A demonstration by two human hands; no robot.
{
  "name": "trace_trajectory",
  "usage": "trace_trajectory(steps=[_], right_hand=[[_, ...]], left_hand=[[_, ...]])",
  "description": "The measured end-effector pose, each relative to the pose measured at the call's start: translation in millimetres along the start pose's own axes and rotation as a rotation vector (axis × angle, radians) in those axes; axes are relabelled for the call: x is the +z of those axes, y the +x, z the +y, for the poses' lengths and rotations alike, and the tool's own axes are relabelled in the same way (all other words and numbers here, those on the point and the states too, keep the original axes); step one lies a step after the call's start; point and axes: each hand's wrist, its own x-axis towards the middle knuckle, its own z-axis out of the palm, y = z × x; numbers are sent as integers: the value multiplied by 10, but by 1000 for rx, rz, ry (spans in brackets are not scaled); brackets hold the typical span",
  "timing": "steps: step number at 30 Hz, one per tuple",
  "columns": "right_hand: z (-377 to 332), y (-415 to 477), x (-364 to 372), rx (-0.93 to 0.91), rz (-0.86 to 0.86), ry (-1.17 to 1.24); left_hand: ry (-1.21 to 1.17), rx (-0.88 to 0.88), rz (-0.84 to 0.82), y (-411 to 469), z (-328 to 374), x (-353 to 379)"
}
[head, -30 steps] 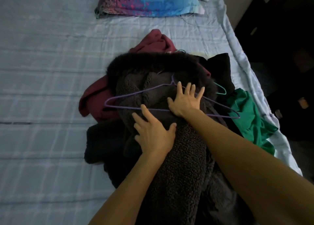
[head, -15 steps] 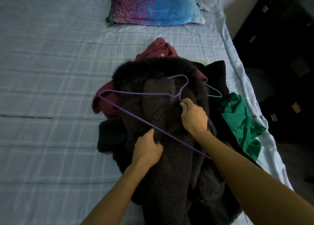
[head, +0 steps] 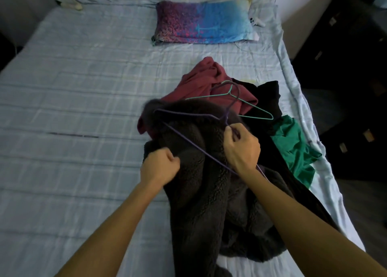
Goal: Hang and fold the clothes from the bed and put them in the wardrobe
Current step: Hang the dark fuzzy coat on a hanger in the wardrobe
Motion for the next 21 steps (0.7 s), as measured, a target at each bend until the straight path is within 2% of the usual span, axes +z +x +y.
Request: trace_trajectory(steps=[2, 3, 8, 12, 14, 16, 18, 21], right_hand=[[35, -17, -47, 46, 40, 27], [62, -27, -63, 53, 60, 43], [279, -9, -164, 64, 220, 130], [537, 105, -241, 106, 291, 123], [659, 162, -257, 126, 314, 99], [742, 185, -275, 155, 307, 97], [786, 172, -291, 172, 282, 92], [815, 123, -306, 158, 270, 84]], left_hand=[[-255, -98, 227, 174, 110, -36], [-288, -99, 271, 241, 182, -1], [-172, 15, 231, 437, 795, 474], [-342, 61, 397, 645, 1249, 648], [-169, 196, 433, 840, 1343, 670], [144, 311, 320, 1069, 1355, 683], [431, 335, 113, 1277, 1310, 687], [574, 288, -231, 1397, 1210, 728]])
